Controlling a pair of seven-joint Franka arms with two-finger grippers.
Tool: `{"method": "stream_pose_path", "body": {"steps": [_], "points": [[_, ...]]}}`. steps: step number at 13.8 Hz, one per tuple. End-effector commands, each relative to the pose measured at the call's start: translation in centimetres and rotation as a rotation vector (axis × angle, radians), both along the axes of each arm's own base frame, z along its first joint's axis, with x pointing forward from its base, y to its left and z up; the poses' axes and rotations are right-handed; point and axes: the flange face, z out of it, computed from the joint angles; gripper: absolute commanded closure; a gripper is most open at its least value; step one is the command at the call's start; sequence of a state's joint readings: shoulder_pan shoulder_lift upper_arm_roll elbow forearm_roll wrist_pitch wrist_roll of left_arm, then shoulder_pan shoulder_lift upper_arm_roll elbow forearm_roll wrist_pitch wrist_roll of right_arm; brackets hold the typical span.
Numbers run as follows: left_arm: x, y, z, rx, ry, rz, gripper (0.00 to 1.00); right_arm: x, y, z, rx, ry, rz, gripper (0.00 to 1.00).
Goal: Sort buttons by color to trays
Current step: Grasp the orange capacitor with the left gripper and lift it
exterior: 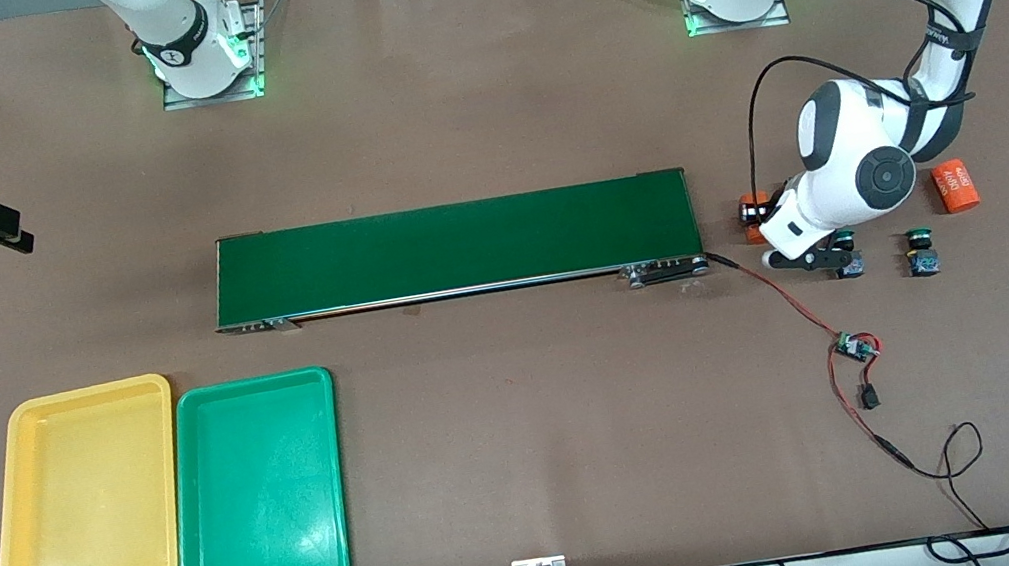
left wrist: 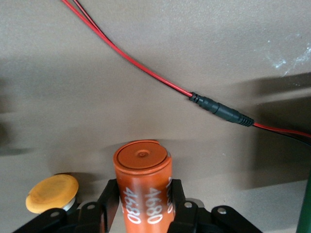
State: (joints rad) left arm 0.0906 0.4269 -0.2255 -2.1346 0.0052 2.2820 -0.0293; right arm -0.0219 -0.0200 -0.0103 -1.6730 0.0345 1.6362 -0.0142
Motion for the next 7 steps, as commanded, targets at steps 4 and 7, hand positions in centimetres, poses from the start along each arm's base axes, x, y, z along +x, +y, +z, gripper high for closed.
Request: {"method": "stream_pose_path", "body": {"steps": [4, 7], "points": [[2.5, -2.2, 9.1, -0.012, -0.098, -0.239, 1.0, 0.2, -0.1, 0.5, -0.009, -0.005, 0.01, 0.0], [1.6, -9.6, 13.3, -0.017, -0.082, -0.419, 1.0, 0.2, -0.1, 0.6, -0.009, -0.005, 0.01, 0.0]]}}
